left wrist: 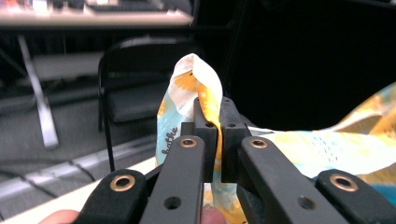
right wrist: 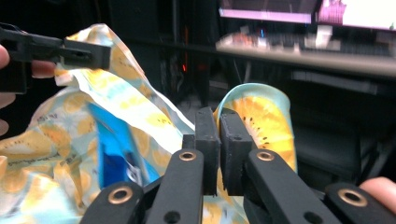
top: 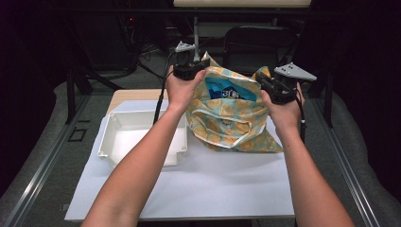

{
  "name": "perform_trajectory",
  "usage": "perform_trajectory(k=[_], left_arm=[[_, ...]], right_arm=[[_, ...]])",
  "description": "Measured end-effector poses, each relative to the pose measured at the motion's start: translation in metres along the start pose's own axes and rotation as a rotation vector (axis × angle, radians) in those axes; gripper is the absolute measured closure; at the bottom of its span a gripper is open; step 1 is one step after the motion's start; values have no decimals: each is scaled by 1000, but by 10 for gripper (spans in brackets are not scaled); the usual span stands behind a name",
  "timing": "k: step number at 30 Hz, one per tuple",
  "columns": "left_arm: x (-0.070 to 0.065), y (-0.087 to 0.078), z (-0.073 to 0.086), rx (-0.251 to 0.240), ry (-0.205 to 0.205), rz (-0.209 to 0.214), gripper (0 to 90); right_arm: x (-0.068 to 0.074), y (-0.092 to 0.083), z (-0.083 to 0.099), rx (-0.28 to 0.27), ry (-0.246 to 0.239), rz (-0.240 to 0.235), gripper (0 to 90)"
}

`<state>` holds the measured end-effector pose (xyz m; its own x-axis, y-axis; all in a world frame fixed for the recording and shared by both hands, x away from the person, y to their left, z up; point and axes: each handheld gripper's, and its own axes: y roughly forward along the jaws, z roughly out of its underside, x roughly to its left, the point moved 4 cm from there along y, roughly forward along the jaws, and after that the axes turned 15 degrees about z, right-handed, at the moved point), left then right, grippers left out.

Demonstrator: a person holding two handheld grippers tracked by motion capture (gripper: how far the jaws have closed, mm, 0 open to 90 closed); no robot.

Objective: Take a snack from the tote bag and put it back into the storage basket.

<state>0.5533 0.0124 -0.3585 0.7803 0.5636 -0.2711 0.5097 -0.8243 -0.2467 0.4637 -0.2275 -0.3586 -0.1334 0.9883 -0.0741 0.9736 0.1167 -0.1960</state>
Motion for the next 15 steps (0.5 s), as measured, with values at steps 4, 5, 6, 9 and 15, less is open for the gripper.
perform_trajectory(k=[4, 5, 6, 9, 15], left_arm=[[26, 15, 22, 71, -116, -58, 882], [29, 15, 26, 72, -144, -55, 863], [33, 16, 33, 68, -176, -42, 849], [42, 18, 54, 139, -187, -63, 747], [44, 15, 87, 162, -246, -31, 592]], right_arm=[[-11, 19, 26, 124, 16, 33, 878], [-14, 21, 31, 145, 19, 46, 878], [-16, 23, 35, 153, 35, 48, 877], [-25, 24, 53, 200, 53, 46, 842], [-28, 22, 81, 262, 62, 51, 654]])
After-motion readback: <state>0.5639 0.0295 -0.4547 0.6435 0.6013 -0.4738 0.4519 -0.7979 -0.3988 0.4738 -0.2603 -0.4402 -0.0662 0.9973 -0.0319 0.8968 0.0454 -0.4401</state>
